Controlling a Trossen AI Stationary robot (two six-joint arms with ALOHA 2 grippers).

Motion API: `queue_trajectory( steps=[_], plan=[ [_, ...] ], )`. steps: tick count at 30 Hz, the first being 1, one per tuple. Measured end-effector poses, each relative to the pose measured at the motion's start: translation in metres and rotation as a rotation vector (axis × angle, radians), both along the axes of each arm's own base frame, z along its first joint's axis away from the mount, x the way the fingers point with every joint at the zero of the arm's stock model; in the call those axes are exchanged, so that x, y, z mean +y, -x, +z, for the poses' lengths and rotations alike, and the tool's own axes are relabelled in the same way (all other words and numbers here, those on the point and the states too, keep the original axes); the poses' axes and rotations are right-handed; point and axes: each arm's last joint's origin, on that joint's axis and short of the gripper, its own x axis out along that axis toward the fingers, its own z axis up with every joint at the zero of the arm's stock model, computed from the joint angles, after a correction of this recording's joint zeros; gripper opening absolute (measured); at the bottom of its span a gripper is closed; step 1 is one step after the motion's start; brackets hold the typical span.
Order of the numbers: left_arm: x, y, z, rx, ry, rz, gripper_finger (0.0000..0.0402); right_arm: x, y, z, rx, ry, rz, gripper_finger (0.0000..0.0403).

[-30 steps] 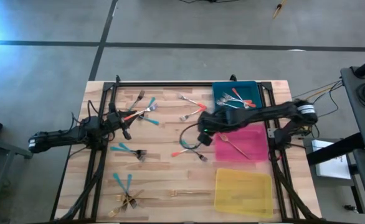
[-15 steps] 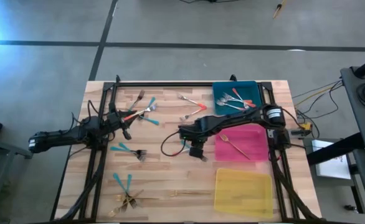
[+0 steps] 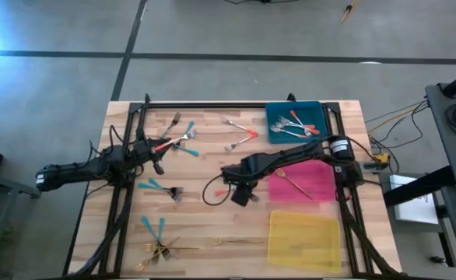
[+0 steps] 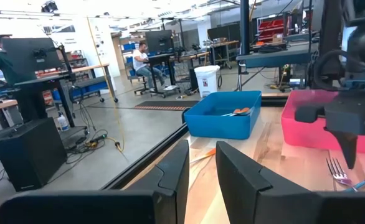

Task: Sort silverware by color (type)
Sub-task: Put the blue fork into the yellow bin

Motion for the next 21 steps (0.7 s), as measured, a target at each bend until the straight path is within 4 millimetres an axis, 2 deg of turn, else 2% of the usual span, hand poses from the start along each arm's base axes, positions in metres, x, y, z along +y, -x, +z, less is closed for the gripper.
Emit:
queue_trajectory(
  steps=[9,21],
  plan=[
    [0.000,0.000,0.000,0.000,0.000,0.000,0.0064,0.006,0.000,-0.015,0.048,-0.002,-0.027,0.0102],
    [0.000,0.000,0.000,0.001,0.000,0.000,0.0064,0.005,0.002,-0.022,0.061,0.054,-0.028,0.0102]
  ],
)
